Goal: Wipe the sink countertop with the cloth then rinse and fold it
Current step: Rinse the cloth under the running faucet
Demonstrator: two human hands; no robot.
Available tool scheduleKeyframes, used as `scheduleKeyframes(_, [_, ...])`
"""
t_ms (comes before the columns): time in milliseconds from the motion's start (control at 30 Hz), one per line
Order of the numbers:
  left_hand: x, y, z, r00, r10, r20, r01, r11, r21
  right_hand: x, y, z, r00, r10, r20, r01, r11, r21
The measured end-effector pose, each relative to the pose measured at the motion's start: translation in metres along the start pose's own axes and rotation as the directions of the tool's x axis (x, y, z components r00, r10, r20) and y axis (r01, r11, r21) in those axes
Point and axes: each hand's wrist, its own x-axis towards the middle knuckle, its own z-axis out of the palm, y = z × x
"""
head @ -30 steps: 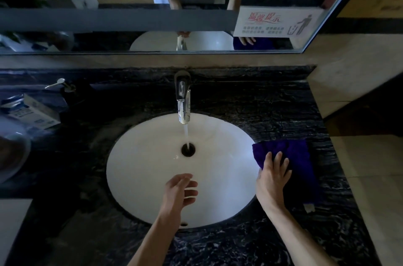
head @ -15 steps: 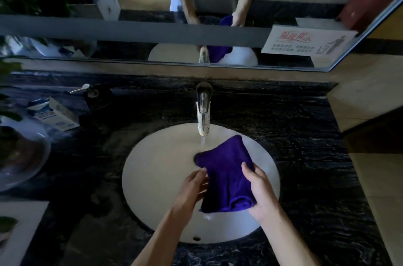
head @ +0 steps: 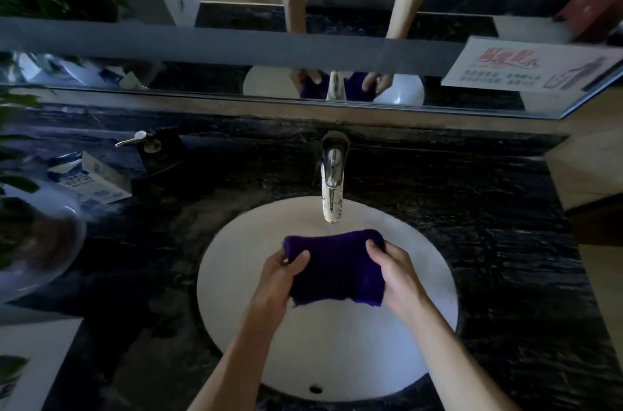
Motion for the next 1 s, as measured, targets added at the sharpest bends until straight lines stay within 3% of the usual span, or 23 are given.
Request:
scheduleKeyframes(200, [0.032,0.012,0.004,0.987,0.069,-0.145,-0.045,0.985,0.165,0.046,0.003,-0.006,0.98,-0.142,-0.14,0.116,0.977,-0.178])
scheduleKeyframes(367, [0.045,0.013,0.0,0.97,0.184,-0.161,-0.155,0.971,0.181,0.062,0.0,-0.017,0.989,-0.141,0.035,0.144,0.925,-0.352])
scheduleKeyframes(433, [0.05,0.015,-0.003,0.965,0.233,-0.122,-0.195,0.945,0.264,0.068,0.002,-0.017,0.983,-0.165,0.075,0.181,0.856,-0.484])
scheduleKeyframes(533, [0.055,0.018,-0.005,0.967,0.245,-0.065,-0.204,0.905,0.373,0.073,0.001,-0.011,0.96,-0.266,0.087,0.244,0.645,-0.724])
scheduleKeyframes(633, [0.059,0.019,-0.006,0.965,0.262,0.01,-0.222,0.796,0.562,0.076,0.0,-0.007,0.936,-0.344,0.073,0.272,0.579,-0.769])
scheduleKeyframes(767, [0.062,0.021,-0.006,0.941,0.338,0.014,-0.247,0.658,0.711,0.08,0.005,-0.002,0.912,-0.404,0.071,0.306,0.557,-0.772])
scheduleKeyframes(867, [0.065,0.023,-0.01,0.931,0.364,-0.009,-0.255,0.669,0.698,0.089,0.011,-0.004,0.905,-0.421,0.054,0.308,0.565,-0.765])
scheduleKeyframes(1000, [0.066,0.027,-0.011,0.927,0.376,-0.01,-0.28,0.708,0.648,0.08,0.001,-0.008,0.936,-0.351,0.003,0.296,0.785,-0.545])
